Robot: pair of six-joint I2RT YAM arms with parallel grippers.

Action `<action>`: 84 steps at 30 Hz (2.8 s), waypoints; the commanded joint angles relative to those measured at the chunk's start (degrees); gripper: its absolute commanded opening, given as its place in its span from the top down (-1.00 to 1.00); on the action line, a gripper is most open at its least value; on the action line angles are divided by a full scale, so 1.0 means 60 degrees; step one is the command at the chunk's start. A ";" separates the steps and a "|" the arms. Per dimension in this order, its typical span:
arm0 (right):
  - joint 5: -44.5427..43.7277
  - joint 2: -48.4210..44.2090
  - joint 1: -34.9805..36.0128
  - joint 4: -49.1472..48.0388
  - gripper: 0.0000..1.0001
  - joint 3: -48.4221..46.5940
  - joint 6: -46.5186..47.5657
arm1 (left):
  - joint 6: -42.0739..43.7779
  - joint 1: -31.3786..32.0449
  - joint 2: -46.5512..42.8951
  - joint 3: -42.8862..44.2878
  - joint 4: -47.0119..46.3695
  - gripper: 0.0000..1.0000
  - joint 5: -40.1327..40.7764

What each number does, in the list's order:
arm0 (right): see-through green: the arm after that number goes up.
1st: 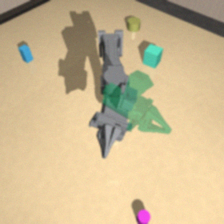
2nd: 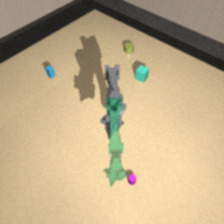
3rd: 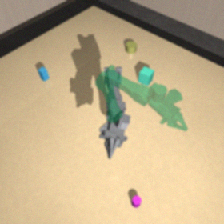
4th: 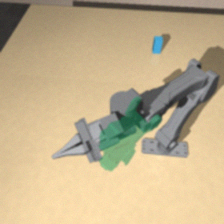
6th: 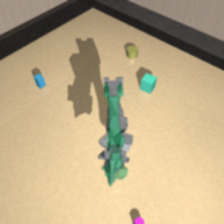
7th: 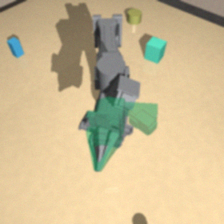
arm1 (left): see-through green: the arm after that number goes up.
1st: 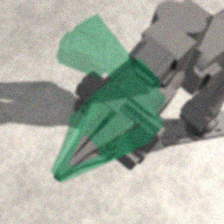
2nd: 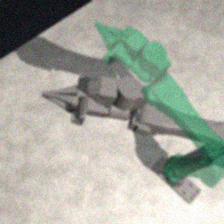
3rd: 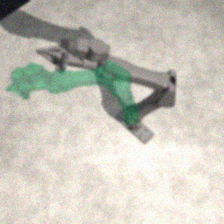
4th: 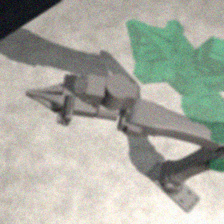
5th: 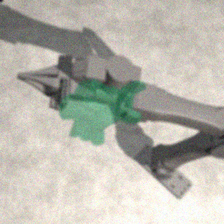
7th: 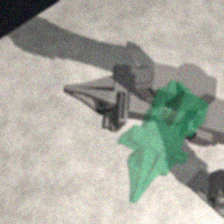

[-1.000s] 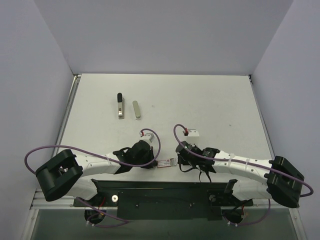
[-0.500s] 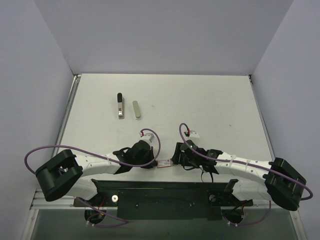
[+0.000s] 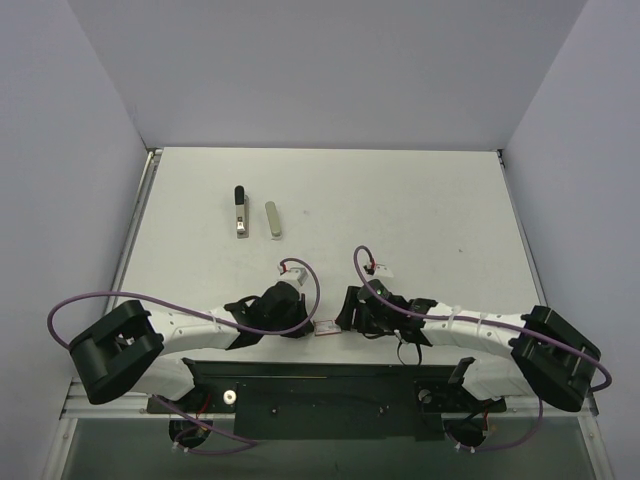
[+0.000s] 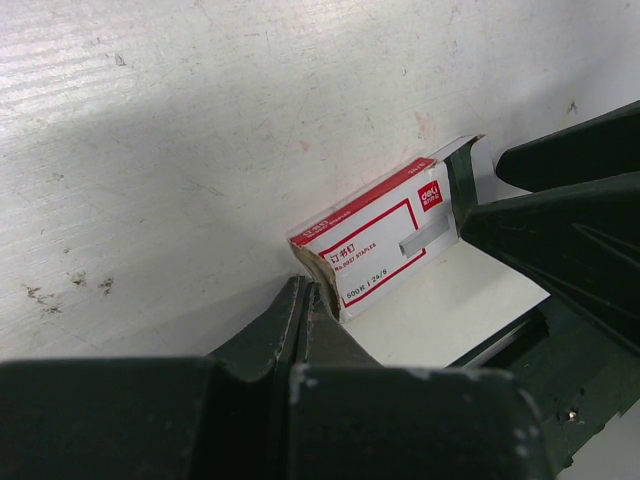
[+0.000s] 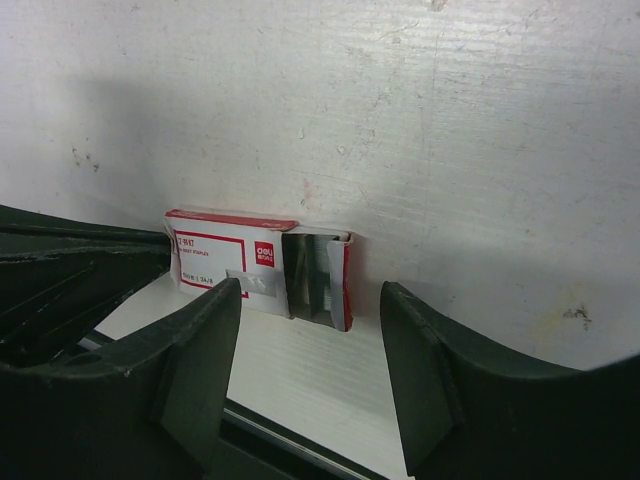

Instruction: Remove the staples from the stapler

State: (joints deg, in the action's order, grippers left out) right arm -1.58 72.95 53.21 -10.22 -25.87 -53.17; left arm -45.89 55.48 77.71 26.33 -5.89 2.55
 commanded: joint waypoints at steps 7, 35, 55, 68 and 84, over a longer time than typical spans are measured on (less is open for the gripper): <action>0.0176 0.0264 -0.0138 -0.0450 -0.09 0.0136 -0.0206 | 0.0148 0.0069 -0.0061 -0.0330 0.0630 1.00 0.0205; 0.1289 0.1245 0.0052 -0.1841 -0.10 0.0210 -0.1011 | 0.0090 0.0069 0.0437 -0.0330 0.0308 1.00 0.0147; -0.0011 0.0149 0.0052 -0.0175 -0.15 -0.0010 -0.0529 | 0.0075 0.0069 -0.0193 -0.0286 0.0732 1.00 0.0381; -0.1976 -0.1712 -0.0021 0.2447 -0.57 -0.0610 0.0496 | 0.0236 0.0069 -0.1832 0.0255 0.2636 1.00 0.1040; -0.3499 -0.3867 -0.0167 0.5056 -0.99 -0.1327 0.1654 | 0.0748 0.0054 -0.4952 0.1515 0.4980 0.09 0.2871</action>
State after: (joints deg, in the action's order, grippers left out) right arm -17.87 51.09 52.49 13.04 -29.47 -45.84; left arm -42.98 55.57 52.16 31.75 20.10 15.62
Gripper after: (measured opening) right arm 0.990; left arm 0.399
